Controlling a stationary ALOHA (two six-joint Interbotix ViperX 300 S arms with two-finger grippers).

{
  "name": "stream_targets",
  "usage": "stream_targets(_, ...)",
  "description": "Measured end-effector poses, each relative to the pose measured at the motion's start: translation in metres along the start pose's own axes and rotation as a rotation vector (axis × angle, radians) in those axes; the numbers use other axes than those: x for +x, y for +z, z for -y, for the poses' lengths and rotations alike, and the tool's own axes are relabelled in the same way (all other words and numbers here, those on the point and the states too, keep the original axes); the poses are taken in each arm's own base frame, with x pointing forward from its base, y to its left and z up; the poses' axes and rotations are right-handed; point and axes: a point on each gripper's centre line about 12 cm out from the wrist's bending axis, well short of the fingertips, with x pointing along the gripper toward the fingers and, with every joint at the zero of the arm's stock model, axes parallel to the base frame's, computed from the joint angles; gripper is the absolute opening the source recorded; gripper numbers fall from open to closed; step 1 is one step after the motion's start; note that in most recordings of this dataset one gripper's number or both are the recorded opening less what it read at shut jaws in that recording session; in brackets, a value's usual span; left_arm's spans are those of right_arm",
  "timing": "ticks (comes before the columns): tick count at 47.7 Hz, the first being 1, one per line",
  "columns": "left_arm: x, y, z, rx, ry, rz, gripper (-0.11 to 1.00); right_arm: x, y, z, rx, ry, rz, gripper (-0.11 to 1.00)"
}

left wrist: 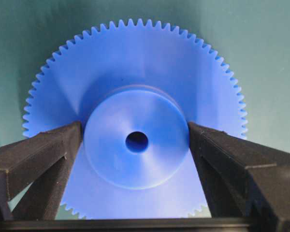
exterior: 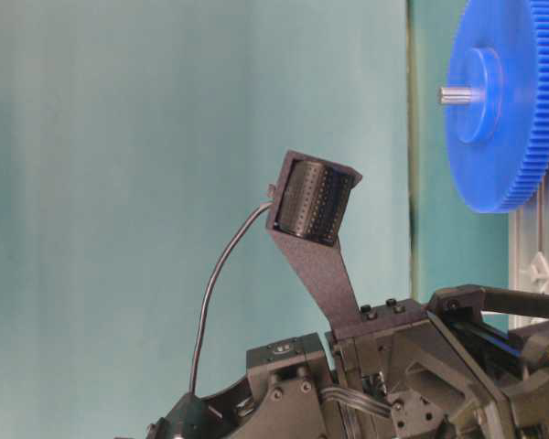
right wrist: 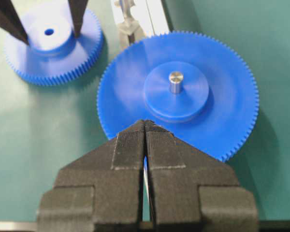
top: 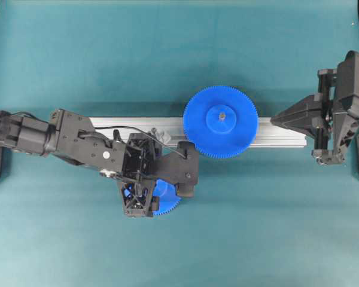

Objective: Insert the small gear onto the shaft.
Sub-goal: 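Lift the small blue gear with the left gripper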

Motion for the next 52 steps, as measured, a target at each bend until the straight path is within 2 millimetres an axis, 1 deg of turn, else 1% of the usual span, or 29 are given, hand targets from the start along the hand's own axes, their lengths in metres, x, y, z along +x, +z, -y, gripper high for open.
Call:
stream_targets(11,0.0006,-0.0010,0.0000,-0.003,0.000,-0.008,0.94,0.0000,0.0000,0.0003,0.001,-0.001,0.000,0.00)
stream_targets(15,0.0011,-0.0027,0.0004,-0.003,0.001,-0.021,0.92,0.0000,0.0000,0.0000,0.000,0.000,0.000,0.00)
stream_targets(18,0.0011,-0.0030,0.0005,-0.006,0.001,-0.025,0.86,0.0000,0.0000,0.0000,-0.002,0.000,0.000,0.00)
stream_targets(23,0.0006,-0.0023,0.0029,0.004,0.000,-0.023,0.70,0.0000,0.0000,0.0000,0.000,0.000,0.000,0.00)
stream_targets(52,-0.0016,0.0003,0.0044,0.016,-0.001,-0.020,0.70,0.0006,-0.0062,0.0011,0.038,0.001,0.017,0.00)
